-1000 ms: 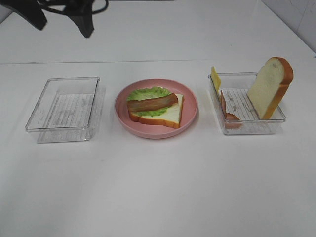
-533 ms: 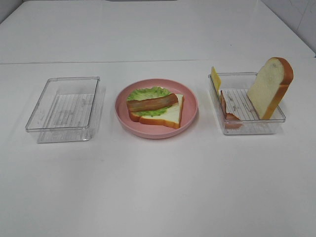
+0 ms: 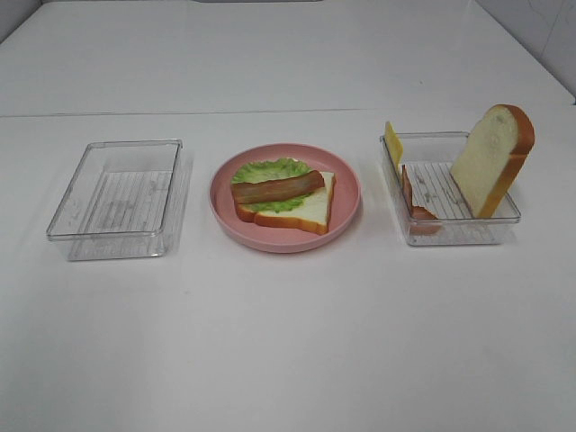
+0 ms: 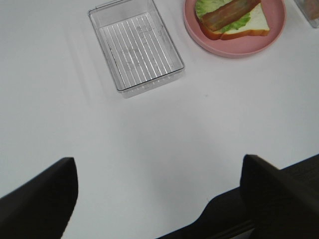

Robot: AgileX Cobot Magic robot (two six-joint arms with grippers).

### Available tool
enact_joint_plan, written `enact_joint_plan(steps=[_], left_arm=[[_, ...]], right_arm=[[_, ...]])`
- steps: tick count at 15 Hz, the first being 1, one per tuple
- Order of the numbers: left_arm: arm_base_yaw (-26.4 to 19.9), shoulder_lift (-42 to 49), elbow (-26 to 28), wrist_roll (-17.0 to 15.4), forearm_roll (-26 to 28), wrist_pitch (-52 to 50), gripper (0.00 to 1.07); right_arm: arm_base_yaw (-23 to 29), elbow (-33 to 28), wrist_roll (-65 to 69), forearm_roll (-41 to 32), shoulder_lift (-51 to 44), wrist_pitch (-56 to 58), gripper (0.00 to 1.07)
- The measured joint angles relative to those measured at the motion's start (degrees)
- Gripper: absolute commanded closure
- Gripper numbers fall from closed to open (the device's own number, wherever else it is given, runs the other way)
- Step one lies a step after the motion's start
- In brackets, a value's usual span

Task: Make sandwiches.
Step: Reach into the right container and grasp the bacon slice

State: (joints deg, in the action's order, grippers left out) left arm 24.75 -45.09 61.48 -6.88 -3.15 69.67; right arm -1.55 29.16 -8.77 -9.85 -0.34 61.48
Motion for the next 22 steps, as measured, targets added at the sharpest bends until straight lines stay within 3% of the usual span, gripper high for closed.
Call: enact_joint_plan(steps=[4, 7, 13, 17, 19, 22], left_arm=[[0.0, 13.3, -8.6, 1.3, 0.0, -0.1, 0.23], [0.0, 28.0, -19.0, 1.4, 0.0, -0.4, 0.23], [0.0, 45.3, -27.9, 1.4, -0.1, -0.2, 0.23], [0.0, 45.4, -30.1, 3.0, -0.5, -0.9, 0.23], [0.0, 45.4, -30.5, 3.2, -0.5, -4.4, 0.23], [0.0, 45.4, -32.5, 3.0, -0.4, -8.3, 0.23]], right_arm=[[0.0, 0.0, 0.0, 0.0, 0.0, 0.0, 0.24], [0.0, 0.0, 0.0, 0.0, 0.0, 0.0, 0.24], [0.0, 0.6, 0.9, -0.1, 1.8, -3.3, 0.24], [0.0, 1.0, 1.1, -2.0, 12.9, -13.2, 0.24], [0.0, 1.0, 1.1, -4.9, 22.6, -17.9, 0.24], [0.0, 6.3, -0.1, -9.1, 40.3, -19.4, 0.24]])
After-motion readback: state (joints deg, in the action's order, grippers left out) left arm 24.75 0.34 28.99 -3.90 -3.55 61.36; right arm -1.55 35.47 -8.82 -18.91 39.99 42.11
